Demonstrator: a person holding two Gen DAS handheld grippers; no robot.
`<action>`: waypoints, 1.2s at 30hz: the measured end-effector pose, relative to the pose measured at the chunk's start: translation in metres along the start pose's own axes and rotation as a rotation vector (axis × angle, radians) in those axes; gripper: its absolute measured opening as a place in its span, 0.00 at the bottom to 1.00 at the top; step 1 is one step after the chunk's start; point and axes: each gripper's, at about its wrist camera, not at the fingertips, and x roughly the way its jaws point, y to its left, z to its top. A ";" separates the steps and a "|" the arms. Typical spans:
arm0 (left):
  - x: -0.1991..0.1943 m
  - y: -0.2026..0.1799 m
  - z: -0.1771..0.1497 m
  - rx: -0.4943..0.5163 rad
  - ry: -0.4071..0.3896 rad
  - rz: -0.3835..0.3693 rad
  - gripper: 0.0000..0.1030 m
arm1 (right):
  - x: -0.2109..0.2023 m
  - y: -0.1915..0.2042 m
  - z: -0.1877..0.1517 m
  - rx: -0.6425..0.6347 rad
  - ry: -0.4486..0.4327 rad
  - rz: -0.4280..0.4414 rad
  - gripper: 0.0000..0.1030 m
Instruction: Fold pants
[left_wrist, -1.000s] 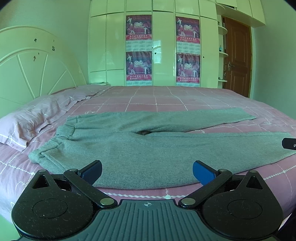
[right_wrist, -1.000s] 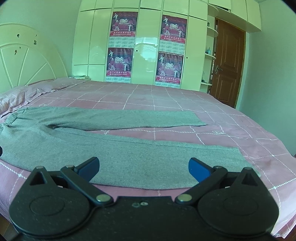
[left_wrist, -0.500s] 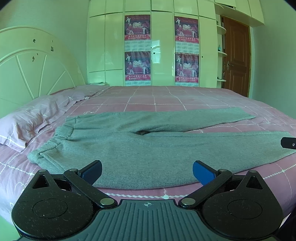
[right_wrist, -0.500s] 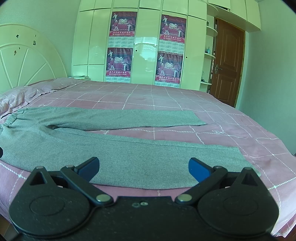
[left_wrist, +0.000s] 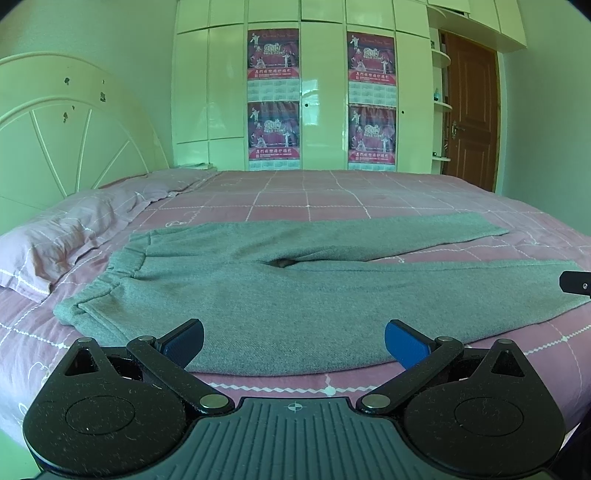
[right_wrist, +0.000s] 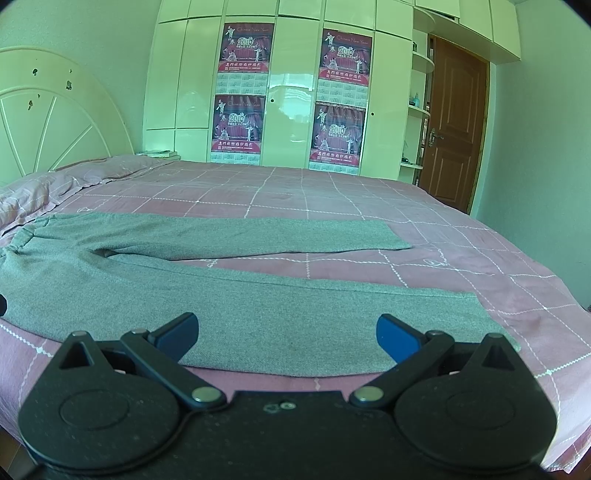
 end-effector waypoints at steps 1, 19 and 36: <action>0.000 0.000 0.000 0.000 0.000 -0.002 1.00 | 0.000 0.000 0.000 0.000 0.000 0.000 0.94; 0.000 0.000 -0.001 0.000 0.000 -0.005 1.00 | 0.000 0.000 0.000 0.002 0.001 0.000 0.94; 0.091 0.115 0.076 -0.033 0.079 0.065 1.00 | 0.058 0.013 0.057 0.003 0.009 0.156 0.94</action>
